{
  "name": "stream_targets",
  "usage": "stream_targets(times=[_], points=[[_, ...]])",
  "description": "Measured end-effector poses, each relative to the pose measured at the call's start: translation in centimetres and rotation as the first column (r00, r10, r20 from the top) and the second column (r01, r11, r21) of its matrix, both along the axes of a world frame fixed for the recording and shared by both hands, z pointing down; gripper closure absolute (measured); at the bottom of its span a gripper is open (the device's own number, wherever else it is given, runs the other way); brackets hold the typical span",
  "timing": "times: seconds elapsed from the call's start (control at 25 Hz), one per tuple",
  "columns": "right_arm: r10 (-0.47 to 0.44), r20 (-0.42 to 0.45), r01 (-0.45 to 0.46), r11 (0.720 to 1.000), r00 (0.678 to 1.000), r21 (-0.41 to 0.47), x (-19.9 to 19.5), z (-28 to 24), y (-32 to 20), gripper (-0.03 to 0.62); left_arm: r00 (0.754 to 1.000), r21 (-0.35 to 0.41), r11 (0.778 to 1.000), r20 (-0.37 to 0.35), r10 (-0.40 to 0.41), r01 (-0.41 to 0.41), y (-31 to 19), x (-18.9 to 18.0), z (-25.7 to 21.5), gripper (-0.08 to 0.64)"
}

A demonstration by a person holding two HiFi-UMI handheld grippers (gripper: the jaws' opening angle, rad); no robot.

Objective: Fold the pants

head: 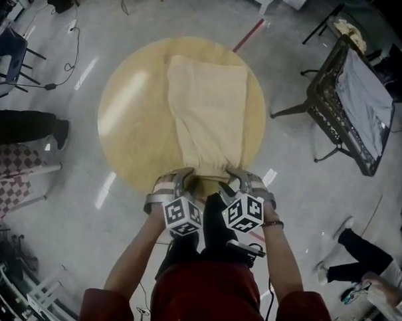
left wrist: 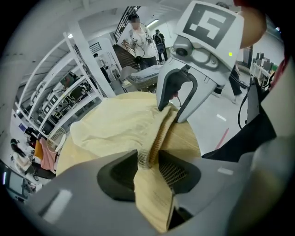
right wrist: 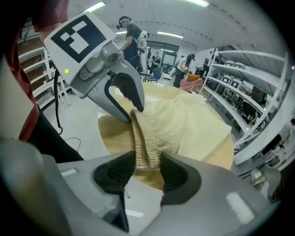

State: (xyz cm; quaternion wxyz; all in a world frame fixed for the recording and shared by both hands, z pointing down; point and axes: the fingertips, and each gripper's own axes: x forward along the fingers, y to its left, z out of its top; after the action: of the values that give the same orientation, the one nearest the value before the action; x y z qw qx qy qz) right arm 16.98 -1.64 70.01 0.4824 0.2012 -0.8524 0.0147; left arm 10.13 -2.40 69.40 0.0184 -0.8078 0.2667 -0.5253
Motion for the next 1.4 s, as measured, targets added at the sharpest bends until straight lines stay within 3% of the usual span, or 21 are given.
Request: stream_targets(times=[0.44, 1.16, 1.4], points=[[0.035, 0.024, -0.035, 0.999, 0.999, -0.019, -0.1, -0.8, 0.1, 0.532, 1.0, 0.028, 1.0, -0.006, 0.01, -0.01, 0.1, -0.1, -0.7, 0.494], [0.043, 0.016, -0.043, 0.999, 0.999, -0.011, -1.5, -3.6, 8.7, 0.541, 0.999, 0.023, 1.0, -0.031, 0.01, -0.01, 8.3, -1.5, -3.2, 0.507], [0.045, 0.011, -0.045, 0.999, 0.999, 0.026, -2.4, -5.6, 11.0, 0.541, 0.999, 0.052, 0.998, -0.043, 0.02, -0.018, 10.6, -2.5, -5.0, 0.509]])
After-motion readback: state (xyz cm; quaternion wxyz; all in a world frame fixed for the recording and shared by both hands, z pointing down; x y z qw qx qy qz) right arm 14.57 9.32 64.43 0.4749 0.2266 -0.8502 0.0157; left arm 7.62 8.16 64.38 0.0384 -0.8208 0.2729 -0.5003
